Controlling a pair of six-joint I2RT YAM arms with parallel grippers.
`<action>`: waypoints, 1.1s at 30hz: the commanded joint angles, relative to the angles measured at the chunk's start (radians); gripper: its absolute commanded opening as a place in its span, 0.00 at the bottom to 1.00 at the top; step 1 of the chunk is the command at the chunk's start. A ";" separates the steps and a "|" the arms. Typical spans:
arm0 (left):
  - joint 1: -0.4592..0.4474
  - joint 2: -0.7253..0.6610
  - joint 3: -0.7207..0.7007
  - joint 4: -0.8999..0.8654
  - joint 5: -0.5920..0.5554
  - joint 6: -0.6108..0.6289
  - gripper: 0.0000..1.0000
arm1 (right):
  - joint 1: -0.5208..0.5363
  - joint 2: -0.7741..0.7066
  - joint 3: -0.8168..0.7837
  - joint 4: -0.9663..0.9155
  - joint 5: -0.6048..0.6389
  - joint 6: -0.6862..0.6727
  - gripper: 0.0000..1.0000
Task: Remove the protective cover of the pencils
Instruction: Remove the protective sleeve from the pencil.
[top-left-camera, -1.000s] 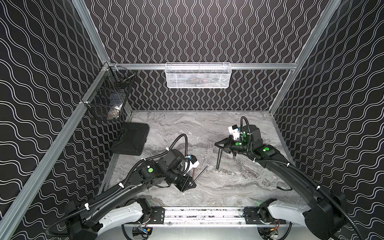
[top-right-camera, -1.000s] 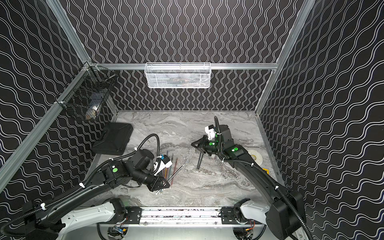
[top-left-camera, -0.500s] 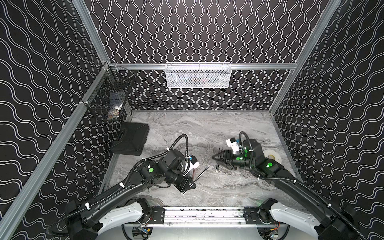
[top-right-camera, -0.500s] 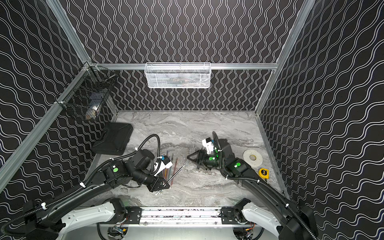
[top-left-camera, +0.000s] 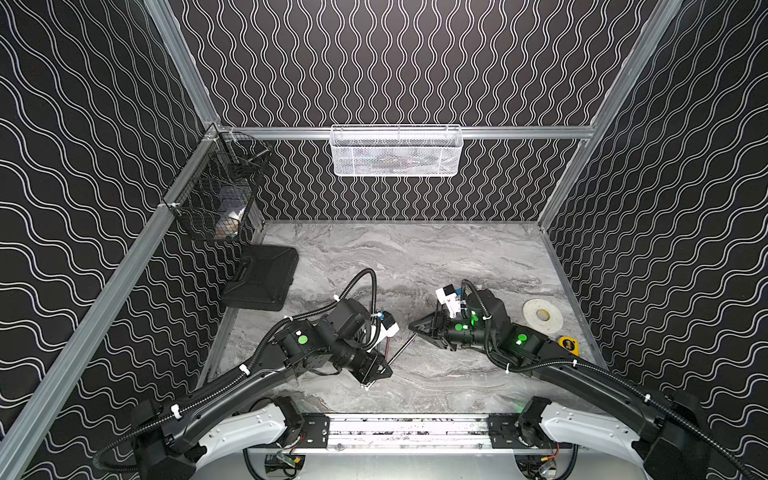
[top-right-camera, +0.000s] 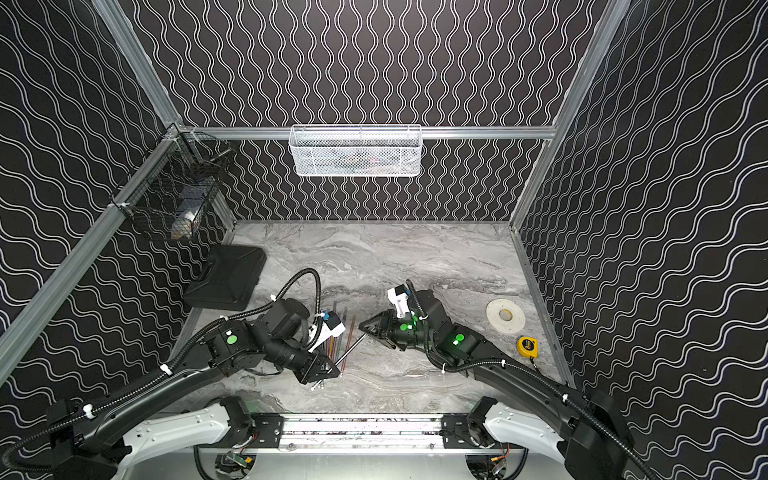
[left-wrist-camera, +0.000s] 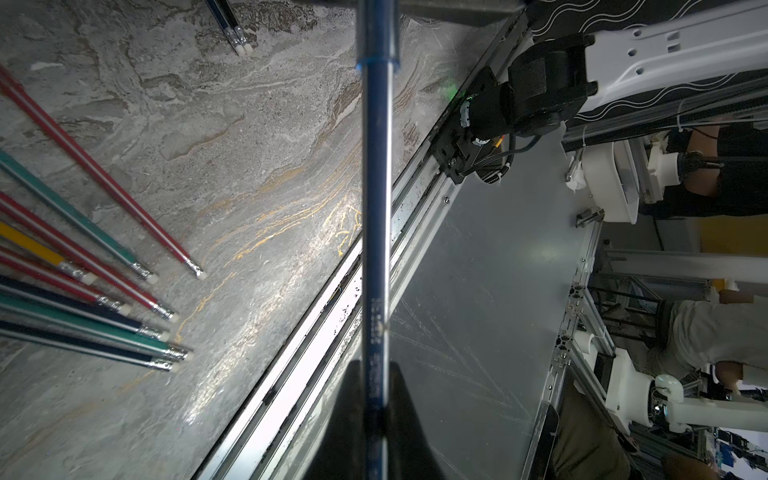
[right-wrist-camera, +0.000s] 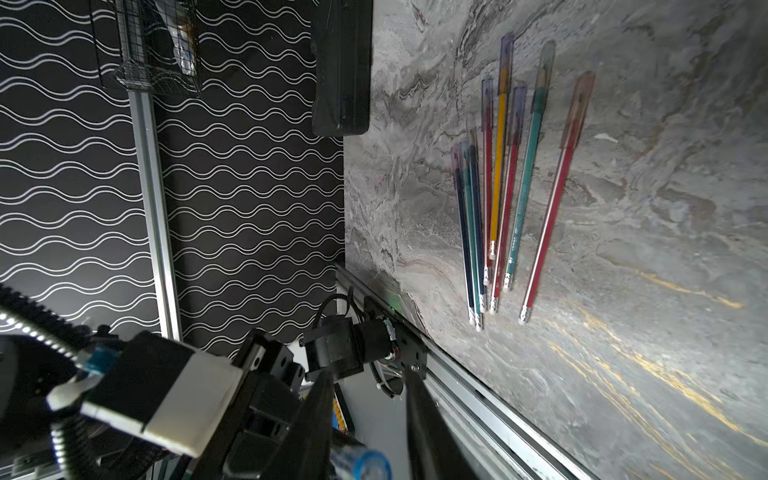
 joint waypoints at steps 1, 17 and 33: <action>0.001 -0.003 0.004 -0.014 0.002 0.013 0.00 | 0.005 0.020 -0.009 0.110 0.018 0.068 0.22; 0.000 0.009 0.006 -0.021 -0.021 0.010 0.00 | 0.051 0.034 -0.034 0.105 0.075 0.147 0.24; -0.001 -0.014 0.005 -0.019 -0.013 0.011 0.00 | -0.115 -0.066 0.101 -0.279 0.188 -0.030 0.00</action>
